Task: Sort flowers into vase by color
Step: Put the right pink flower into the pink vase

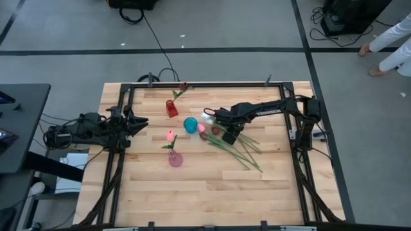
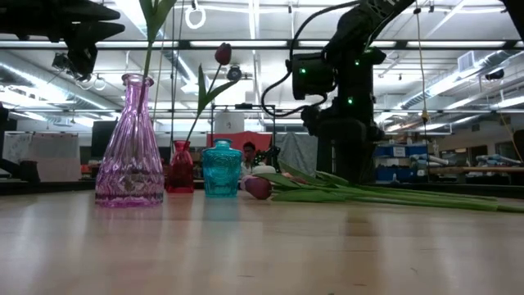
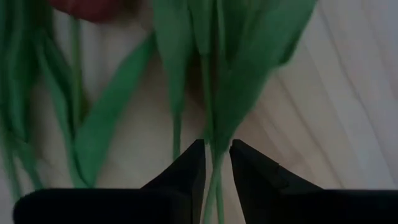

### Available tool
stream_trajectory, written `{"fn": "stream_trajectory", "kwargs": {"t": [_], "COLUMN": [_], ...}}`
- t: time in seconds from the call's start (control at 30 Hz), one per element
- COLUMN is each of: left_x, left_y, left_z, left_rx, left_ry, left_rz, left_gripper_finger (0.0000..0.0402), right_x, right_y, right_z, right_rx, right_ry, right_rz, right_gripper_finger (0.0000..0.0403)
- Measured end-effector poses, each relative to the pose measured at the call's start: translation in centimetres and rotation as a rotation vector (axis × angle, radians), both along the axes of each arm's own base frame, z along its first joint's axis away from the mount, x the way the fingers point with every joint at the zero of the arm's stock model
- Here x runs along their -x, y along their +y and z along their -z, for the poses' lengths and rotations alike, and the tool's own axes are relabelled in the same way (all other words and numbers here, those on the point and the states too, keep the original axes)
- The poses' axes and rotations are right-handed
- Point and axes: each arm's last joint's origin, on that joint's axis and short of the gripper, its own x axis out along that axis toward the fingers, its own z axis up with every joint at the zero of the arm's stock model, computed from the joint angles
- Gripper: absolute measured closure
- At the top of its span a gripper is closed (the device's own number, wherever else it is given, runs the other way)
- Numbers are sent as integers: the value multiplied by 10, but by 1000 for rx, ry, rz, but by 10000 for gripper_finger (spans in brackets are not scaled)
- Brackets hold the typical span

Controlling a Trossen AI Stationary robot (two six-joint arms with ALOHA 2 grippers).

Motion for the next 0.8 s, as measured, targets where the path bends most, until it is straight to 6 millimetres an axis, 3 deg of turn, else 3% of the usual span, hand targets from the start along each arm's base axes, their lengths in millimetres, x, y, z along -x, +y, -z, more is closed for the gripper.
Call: {"fn": "stream_trajectory", "kwargs": {"t": [0.37,0.8], "left_x": [0,0], "left_y": [0,0], "left_z": [0,0], "left_rx": [0,0], "left_ry": [-2,-1], "left_rz": [-3,-3], "left_gripper_finger": [295,295], "right_x": [13,-1], "right_y": [-7,-9], "right_z": [18,-4], "right_rx": [-13,7], "right_ry": [23,-12], "right_rz": [65,38], "right_gripper_finger": [364,376]}}
